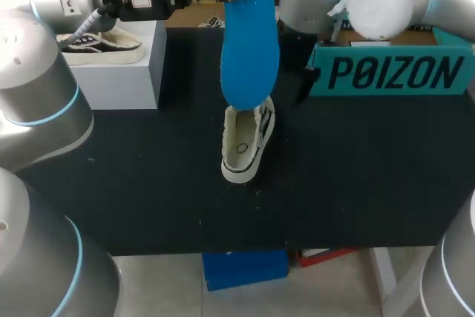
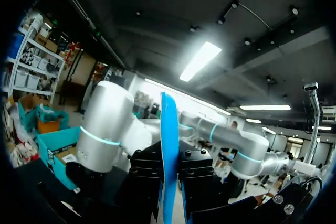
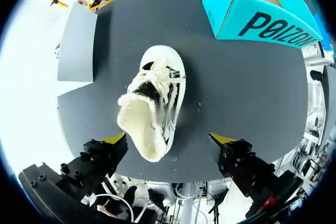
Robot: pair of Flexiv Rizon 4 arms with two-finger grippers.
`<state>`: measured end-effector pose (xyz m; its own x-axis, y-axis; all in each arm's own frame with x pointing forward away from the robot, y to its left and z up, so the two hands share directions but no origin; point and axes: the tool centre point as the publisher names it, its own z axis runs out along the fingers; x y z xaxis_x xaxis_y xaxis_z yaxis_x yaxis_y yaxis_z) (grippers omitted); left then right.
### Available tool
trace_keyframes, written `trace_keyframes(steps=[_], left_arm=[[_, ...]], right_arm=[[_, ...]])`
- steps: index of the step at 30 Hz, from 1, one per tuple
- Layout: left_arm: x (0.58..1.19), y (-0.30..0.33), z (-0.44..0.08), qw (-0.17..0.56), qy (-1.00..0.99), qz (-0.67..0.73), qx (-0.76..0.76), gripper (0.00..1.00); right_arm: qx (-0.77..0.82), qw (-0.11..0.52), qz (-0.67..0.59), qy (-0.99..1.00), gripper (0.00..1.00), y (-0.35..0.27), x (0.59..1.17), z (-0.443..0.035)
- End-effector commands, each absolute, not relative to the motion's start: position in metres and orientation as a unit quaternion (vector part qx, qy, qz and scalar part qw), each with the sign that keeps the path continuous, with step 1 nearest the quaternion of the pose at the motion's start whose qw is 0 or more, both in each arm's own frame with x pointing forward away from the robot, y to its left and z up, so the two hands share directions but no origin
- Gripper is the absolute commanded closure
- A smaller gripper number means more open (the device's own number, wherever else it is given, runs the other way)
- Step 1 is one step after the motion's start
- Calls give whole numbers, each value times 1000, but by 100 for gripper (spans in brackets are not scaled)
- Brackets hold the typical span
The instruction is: Take the shoe out of the shoebox, open the shoe tongue, remove and reinsert the insole, then place the shoe into the shoebox
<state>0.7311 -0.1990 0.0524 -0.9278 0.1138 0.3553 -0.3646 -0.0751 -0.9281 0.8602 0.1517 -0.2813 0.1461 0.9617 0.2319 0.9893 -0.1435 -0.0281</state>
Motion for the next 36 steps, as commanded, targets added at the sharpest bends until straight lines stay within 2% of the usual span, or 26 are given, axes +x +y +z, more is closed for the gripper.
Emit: trace_keyframes(steps=[1, 18, 21, 24, 36], left_arm=[[730, -200, 52, 163, -660, 727, 96, 100], [730, -200, 52, 163, -660, 727, 96, 100], [730, -200, 52, 163, -660, 727, 96, 100], [730, -200, 52, 163, -660, 727, 96, 100], [730, -200, 52, 163, -660, 727, 96, 100]], right_arm=[[-727, 102, -264, -625, 0, 124, 841, -265], [-727, 102, -264, -625, 0, 124, 841, -265], [-702, 183, -329, -605, 0, 126, 841, -263], [-674, 234, -380, -588, 0, 128, 843, -259], [-574, 374, -528, -501, 0, 136, 842, -241]])
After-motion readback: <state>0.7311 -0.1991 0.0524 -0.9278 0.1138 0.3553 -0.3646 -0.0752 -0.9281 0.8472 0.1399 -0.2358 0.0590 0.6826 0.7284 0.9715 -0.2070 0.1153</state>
